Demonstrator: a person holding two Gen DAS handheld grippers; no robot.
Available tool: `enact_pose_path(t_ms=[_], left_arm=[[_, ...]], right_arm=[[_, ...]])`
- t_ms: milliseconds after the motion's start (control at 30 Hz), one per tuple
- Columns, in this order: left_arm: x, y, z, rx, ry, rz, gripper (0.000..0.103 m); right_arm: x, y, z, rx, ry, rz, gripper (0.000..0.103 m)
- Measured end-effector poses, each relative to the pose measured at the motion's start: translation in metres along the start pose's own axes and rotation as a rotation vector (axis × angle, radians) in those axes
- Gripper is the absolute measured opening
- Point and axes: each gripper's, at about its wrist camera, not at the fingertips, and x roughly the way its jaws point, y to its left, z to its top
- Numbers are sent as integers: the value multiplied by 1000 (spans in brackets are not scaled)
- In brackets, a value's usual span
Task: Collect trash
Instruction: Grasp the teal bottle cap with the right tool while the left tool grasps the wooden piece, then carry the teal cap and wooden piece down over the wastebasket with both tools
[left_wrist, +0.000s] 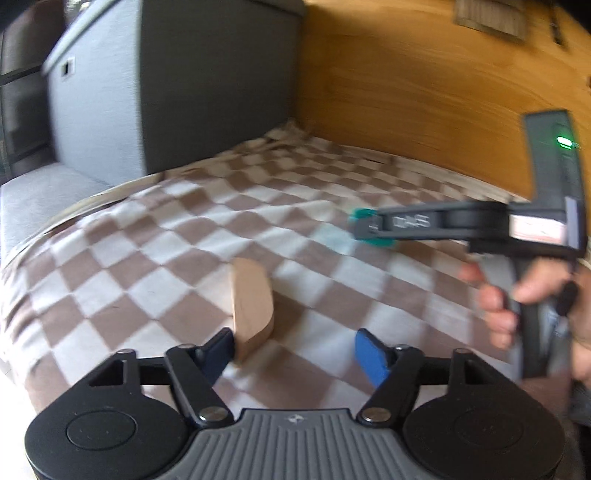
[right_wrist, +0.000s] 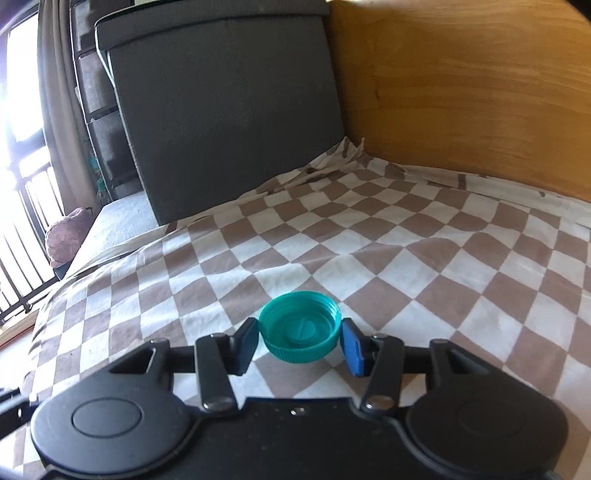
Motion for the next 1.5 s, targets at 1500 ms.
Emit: enact_pose_path(t_ms=[1500], left_arm=[[-117,55,-35,-288,-199,443,27]], right_arm=[[-63,98,-19,-220,-41,309,49]])
